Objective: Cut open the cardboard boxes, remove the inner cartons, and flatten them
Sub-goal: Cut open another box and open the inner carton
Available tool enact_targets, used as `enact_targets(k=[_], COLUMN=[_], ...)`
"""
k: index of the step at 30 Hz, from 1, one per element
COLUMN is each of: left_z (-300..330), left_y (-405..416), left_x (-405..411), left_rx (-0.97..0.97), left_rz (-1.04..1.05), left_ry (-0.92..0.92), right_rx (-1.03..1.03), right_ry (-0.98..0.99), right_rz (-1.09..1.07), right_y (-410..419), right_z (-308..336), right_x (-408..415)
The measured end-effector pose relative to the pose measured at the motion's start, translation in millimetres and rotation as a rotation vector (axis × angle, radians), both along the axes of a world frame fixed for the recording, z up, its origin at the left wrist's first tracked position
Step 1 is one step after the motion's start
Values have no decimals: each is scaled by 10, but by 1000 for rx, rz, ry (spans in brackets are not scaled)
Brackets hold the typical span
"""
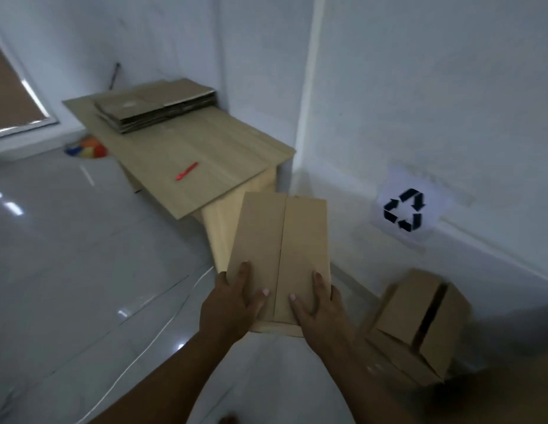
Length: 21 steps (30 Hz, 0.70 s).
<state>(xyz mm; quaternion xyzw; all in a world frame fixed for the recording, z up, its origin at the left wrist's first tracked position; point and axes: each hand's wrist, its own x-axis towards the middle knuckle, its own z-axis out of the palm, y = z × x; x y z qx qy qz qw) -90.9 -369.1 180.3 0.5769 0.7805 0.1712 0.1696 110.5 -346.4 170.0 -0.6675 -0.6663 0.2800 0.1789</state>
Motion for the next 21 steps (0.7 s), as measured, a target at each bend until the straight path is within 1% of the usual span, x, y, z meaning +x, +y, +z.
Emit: enact_targets(k=[3, 9, 21], left_z=[22, 9, 210], left_y=[-50, 166, 1096], left_x=[-351, -1104, -2913], left_rx=[18, 85, 91], left_rz=[89, 173, 171], left_ry=[-20, -14, 7], right_rx=[15, 47, 94], right_ry=[-28, 4, 45], right_rz=[59, 127, 107], right_y=[109, 482, 1373], right_z=[76, 175, 277], right_x=[-370, -1136, -2952])
